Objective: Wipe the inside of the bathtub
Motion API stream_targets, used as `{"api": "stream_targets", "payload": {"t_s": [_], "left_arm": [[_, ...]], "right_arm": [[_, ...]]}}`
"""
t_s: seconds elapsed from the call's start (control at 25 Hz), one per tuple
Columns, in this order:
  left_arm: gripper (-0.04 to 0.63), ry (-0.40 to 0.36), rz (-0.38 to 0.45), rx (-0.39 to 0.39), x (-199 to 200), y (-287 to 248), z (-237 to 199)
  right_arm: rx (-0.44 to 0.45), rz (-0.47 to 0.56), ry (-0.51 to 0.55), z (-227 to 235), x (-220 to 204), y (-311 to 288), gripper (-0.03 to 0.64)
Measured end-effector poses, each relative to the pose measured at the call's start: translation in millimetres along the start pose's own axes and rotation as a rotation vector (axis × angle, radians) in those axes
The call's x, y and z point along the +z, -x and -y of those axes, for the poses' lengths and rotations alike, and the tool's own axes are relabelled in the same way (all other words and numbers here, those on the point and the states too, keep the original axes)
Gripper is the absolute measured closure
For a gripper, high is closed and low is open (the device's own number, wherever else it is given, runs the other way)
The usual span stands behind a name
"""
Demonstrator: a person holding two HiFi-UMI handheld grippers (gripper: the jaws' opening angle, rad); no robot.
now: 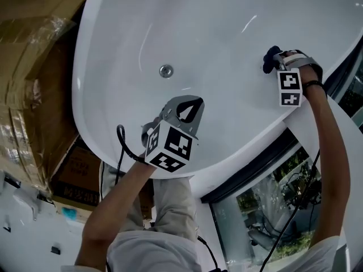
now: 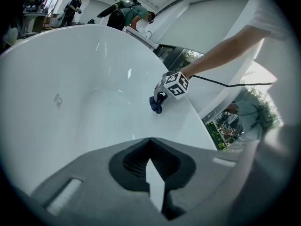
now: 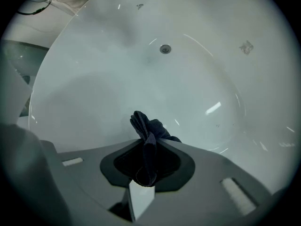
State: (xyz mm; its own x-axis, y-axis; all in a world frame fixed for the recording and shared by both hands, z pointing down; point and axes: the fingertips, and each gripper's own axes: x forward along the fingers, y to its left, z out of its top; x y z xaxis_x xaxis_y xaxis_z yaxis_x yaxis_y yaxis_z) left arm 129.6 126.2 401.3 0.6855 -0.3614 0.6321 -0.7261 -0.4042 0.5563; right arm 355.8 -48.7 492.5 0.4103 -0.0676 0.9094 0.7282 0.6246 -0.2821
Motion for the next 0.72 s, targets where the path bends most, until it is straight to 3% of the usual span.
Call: {"api": "stream_targets", "payload": {"t_s": [0.12,0.4,0.72], "left_arm": [[0.597,-0.003,-0.005,0.0,4.1,-2.3,-1.0],[0.597,0.003,-0.011,-0.001,10.2,-12.4,-4.4],[0.597,0.002,-0.011,-0.003,14.4,-17.6,-4.5]], "right_arm": [[0.042,-0.018,0.033,2.6,-10.0,-7.9,0.551],[0.152,-0.079,-0.015,-10.0,-40.5,-22.2,0.552],[0.191,-0.051,-0.008,-20.8,-12.5,-28.3,0.554]]}}
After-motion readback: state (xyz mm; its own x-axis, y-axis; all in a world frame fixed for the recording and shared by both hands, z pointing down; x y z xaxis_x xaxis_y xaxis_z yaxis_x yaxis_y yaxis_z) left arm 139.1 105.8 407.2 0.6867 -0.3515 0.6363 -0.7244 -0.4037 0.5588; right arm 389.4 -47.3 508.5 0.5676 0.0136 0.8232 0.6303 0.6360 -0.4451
